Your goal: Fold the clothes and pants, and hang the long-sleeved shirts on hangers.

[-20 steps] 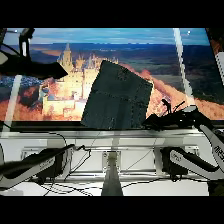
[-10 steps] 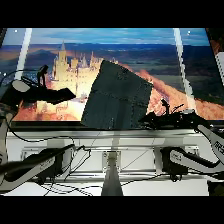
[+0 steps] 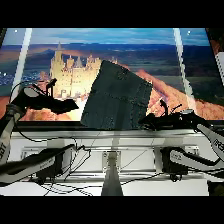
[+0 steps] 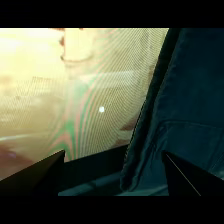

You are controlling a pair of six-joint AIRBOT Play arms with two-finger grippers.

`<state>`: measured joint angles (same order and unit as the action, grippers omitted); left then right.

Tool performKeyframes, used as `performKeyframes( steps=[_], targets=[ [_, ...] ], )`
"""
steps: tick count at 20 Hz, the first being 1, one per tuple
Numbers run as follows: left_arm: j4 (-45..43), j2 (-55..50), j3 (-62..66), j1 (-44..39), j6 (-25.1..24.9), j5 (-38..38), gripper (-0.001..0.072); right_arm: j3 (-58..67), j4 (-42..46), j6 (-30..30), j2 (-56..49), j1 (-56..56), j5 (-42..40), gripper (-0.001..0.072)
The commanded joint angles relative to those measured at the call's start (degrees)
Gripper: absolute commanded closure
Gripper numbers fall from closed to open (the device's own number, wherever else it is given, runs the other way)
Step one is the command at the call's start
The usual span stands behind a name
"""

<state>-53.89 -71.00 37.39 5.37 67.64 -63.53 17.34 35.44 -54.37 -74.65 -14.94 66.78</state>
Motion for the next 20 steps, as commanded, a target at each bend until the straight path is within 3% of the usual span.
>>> performKeyframes(
  steps=[1, 3, 4, 6, 7, 8, 9, 10, 14, 17, 20],
  targets=[
    [0.74, -4.96, -1.84, -1.64, -3.69, -4.74, 0.0021, -0.02, 0.39, 1.46, -0.04, 0.0, -2.25, 0.0284],
    [2.54, -7.02, -2.8, -3.58, -5.62, -4.39, 0.0022, 0.0, 0.37, 1.57, -0.04, 0.0, -2.16, 0.0285],
    [4.63, -7.91, -2.93, -4.61, -7.21, -4.42, 0.0073, 0.04, 0.35, 1.68, -0.04, 0.0, -2.16, 0.0287],
    [9.16, -9.49, -2.91, -6.99, -9.9, -3.82, 0.0241, 0.04, -1.53, 4.96, -0.02, 0.0, -1.66, 0.0359],
    [10.01, -10.16, -2.89, -8.31, -10.12, -3.1, 0.0253, 0.04, -3.8, 6.19, -0.02, 0.0, -1.14, 0.0359],
    [10.03, -10.75, -2.89, -9.4, -10.34, -2.86, 0.0363, 0.04, -6.58, 7.56, 0.0, 0.0, -0.24, 0.0407],
    [10.08, -11.26, -2.89, -10.34, -11.67, -2.8, 0.0647, 0.04, -9.4, 9.62, 0.0, 0.0, 0.87, 0.0544],
    [10.75, -11.45, -2.78, -11.1, -13.9, -2.27, 0.0648, 0.04, -12.72, 13.25, 0.02, 0.0, 2.56, 0.0681],
    [16.04, -9.75, 1.62, -11.28, -17.53, 1.9, 0.065, 5.6, -18.73, 16.31, 0.09, 1.53, 9.33, 0.0685],
    [16.0, -3.82, 10.54, -11.21, -17.53, 2.1, 0.065, 15.67, -16.79, 11.67, 3.19, 7.32, 9.88, 0.0686],
    [15.3, 4.85, 20.28, -11.17, -17.53, 3.15, 0.065, 27.98, -8.35, 6.29, 9.6, 14.45, 6.69, 0.0685]
  ],
)
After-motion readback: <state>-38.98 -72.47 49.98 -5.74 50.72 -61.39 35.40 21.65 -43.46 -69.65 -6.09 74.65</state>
